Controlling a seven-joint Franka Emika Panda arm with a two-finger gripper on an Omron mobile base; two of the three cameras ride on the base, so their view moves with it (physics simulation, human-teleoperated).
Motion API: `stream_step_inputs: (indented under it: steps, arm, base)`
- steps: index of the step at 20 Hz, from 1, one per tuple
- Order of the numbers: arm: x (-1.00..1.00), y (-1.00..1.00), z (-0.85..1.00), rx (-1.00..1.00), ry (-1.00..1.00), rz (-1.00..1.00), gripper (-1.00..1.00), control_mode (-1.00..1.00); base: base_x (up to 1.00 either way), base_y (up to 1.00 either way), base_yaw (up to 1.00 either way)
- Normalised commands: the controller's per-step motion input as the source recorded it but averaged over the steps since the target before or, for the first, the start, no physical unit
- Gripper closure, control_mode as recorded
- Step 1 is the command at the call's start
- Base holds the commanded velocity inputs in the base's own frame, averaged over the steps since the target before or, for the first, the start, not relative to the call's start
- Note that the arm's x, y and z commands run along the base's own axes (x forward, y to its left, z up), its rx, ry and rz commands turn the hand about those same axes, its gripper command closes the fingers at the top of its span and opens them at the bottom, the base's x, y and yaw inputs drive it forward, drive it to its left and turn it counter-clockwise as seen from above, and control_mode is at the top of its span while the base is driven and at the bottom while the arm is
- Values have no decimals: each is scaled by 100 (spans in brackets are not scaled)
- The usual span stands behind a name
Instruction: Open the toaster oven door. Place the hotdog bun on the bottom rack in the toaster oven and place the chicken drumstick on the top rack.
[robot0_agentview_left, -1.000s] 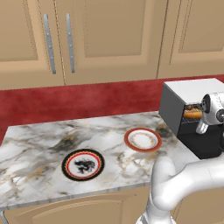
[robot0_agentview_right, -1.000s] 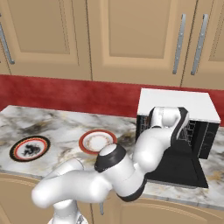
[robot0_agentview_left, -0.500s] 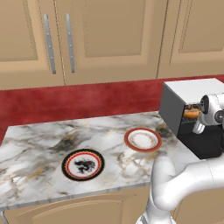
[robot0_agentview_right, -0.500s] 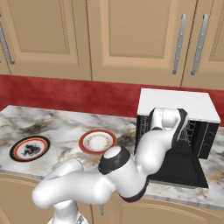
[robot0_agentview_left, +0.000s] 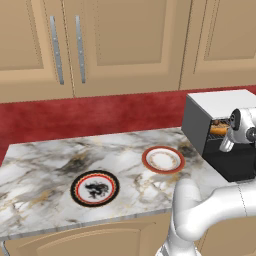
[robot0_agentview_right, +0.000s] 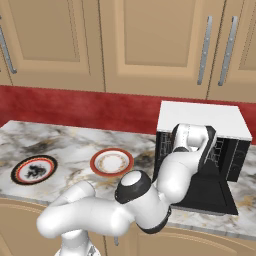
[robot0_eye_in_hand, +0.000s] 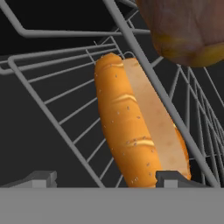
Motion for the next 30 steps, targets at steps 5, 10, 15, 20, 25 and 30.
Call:
stream_step_inputs:
  steps: [5,10,15,20,25,30]
  arm:
    - [12,-4,50,7,23,-3,-100,-100]
    - [-10,-16,56,3,13,-5,-100,-100]
    - [-21,-6,58,5,9,-13,-100,-100]
    - [-34,-2,42,3,14,-29,-100,-100]
    - [-38,-4,40,4,12,-30,-100,-100]
    - [-45,-3,29,5,5,-37,-100,-100]
  base:
    - [0,0,0]
    - [0,0,0]
    - [0,0,0]
    - [0,0,0]
    - [0,0,0]
    - [0,0,0]
